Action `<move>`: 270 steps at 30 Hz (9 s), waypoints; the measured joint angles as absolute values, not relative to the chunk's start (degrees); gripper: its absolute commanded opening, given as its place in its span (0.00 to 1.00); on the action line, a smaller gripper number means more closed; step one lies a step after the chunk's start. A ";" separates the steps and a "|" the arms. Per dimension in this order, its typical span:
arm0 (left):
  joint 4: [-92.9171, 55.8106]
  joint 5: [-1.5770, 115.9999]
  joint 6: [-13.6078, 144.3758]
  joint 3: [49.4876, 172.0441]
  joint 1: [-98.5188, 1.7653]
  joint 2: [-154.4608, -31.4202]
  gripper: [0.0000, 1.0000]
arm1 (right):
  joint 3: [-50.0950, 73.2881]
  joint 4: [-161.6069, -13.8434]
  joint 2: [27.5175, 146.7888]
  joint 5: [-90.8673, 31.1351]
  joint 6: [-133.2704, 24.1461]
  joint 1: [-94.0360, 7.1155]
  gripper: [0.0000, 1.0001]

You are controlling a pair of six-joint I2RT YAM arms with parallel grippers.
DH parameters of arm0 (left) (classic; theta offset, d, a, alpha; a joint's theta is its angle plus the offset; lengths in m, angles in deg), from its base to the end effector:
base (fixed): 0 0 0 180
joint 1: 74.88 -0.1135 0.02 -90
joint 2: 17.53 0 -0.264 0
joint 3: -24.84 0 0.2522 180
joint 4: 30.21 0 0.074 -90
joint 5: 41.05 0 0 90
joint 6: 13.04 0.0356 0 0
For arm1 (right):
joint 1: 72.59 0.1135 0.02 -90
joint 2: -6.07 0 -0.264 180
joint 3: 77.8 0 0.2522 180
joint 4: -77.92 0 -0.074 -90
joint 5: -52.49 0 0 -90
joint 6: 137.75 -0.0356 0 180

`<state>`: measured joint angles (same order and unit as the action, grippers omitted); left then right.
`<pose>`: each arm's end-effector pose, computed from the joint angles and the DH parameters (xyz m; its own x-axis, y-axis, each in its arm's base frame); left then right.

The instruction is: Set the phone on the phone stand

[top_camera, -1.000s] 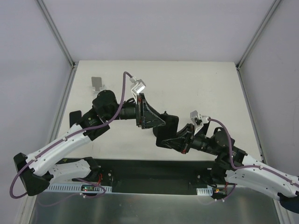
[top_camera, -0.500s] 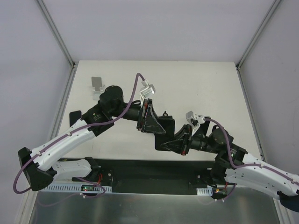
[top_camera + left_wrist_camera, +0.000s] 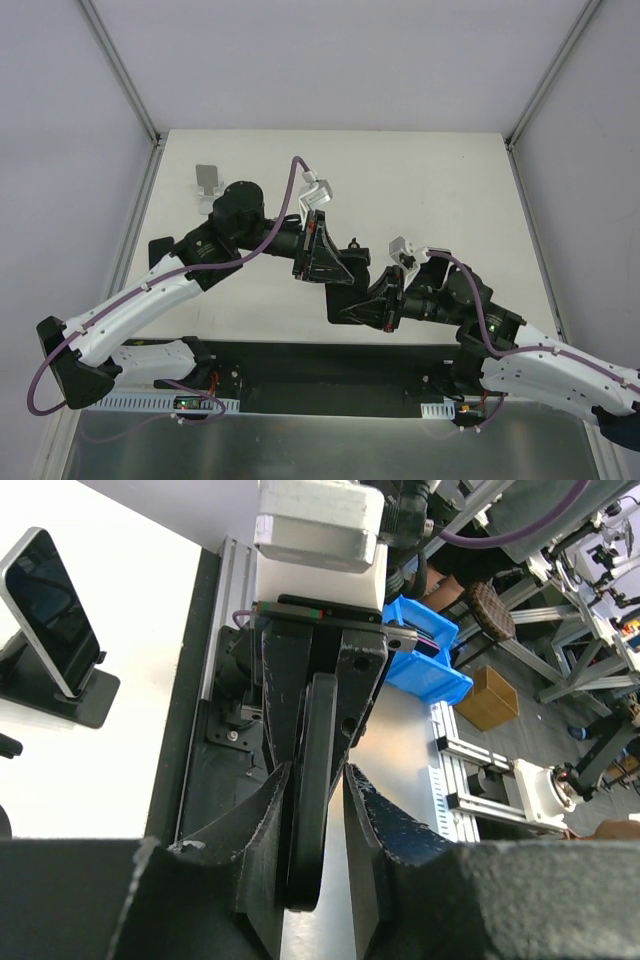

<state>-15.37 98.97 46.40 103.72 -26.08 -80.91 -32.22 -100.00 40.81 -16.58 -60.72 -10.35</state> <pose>0.1386 -0.1998 0.4180 -0.4959 0.0705 -0.8655 0.8547 -0.1364 -0.5008 0.0618 0.1446 0.3277 -0.1533 0.1588 -0.9753 -0.9816 0.0892 0.1688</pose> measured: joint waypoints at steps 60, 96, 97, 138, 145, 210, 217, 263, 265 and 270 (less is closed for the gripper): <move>16.39 51.98 61.94 104.53 -25.45 -65.37 0.00 | -4.42 -59.00 71.26 -66.30 -55.01 -13.69 0.09; -13.71 69.75 61.74 97.67 -25.49 -72.41 0.00 | -17.06 -66.56 54.39 -56.88 -50.08 -16.64 0.42; -13.68 69.75 61.92 97.29 -25.49 -71.58 0.00 | -17.23 -66.71 55.39 -56.38 -49.55 -16.82 0.42; -20.57 76.13 65.72 91.35 -25.84 -69.11 0.00 | -18.76 -74.91 61.18 -54.83 -42.10 -18.94 0.01; -32.33 85.68 69.39 88.20 -25.86 -75.99 0.00 | -18.76 -75.00 61.18 -53.54 -41.25 -20.25 0.01; -37.51 130.51 78.92 110.23 -37.07 -113.74 0.00 | -18.74 -77.08 62.39 -33.43 -36.98 -30.35 0.00; -33.12 120.48 80.91 105.14 -37.05 -108.43 0.00 | -20.99 -80.94 61.93 -35.77 -39.21 -29.96 0.00; -32.39 64.28 74.11 91.04 -26.67 -92.32 0.00 | -18.76 -65.25 41.23 -89.58 -58.64 8.27 0.96; -30.58 69.90 75.42 91.06 -26.71 -91.66 0.00 | -19.37 -64.14 37.60 -86.17 -56.52 5.89 0.97; -24.00 85.57 78.48 93.75 -26.54 -91.66 0.00 | -19.64 -61.47 34.48 -77.25 -53.94 -0.03 0.97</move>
<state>-24.00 85.57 78.48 93.75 -26.54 -91.66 -19.64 -61.47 34.48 -77.25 -53.94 -0.03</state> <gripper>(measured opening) 0.055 0.969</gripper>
